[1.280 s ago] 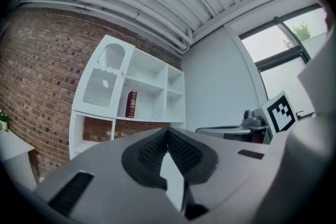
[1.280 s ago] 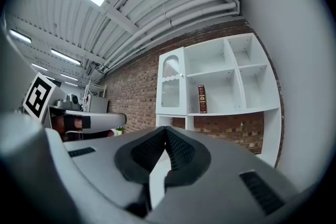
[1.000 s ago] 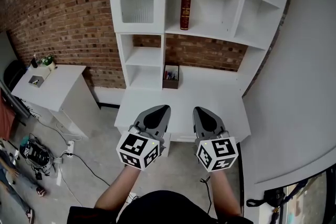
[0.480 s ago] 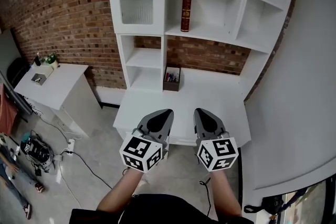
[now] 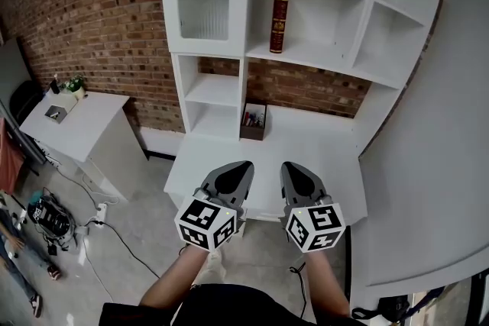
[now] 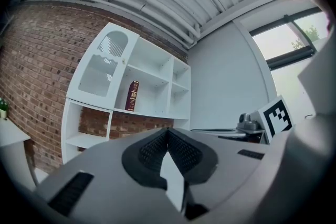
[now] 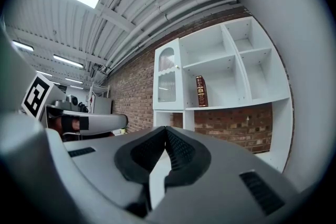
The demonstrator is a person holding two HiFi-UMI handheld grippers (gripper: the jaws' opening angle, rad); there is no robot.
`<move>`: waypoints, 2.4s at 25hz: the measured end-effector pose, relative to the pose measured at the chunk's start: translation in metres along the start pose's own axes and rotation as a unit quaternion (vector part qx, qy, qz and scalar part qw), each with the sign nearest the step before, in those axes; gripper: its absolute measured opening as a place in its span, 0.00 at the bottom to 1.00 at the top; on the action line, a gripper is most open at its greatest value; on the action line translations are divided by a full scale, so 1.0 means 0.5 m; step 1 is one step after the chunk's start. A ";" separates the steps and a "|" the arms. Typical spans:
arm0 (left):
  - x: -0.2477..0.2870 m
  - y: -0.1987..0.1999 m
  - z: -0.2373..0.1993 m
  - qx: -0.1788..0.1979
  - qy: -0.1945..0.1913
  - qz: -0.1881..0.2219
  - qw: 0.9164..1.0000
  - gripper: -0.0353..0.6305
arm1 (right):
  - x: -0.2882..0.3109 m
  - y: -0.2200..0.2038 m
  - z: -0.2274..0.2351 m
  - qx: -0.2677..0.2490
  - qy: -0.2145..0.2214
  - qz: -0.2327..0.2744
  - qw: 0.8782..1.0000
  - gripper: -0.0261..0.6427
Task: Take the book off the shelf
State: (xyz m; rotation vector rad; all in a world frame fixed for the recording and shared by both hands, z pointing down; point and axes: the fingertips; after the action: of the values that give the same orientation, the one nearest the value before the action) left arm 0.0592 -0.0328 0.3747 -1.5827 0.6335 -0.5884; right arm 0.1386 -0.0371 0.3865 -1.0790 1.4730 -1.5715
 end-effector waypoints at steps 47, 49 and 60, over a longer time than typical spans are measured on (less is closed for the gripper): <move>0.293 0.099 -0.435 -0.010 -0.114 0.010 0.993 0.06 | 0.488 0.111 0.115 -0.017 -0.125 0.000 0.992 0.07; 0.302 0.100 -0.433 -0.010 -0.118 0.010 0.993 0.06 | 0.491 0.115 0.124 -0.017 -0.129 0.000 0.991 0.07; 0.375 0.115 -0.437 -0.003 -0.109 0.016 0.994 0.06 | 0.529 0.161 0.199 -0.018 -0.131 0.017 0.991 0.07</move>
State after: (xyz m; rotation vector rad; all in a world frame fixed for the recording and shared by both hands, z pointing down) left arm 0.0383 -0.3238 0.3413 -1.6134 0.4961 -0.3840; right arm 0.1226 -0.3256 0.3329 -1.2233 1.3381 -1.3269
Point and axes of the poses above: the fingertips, and each gripper's own axes: x forward along the fingers, z to its right, y out of its top, and after that the axes turned 6 degrees about -z, right-handed
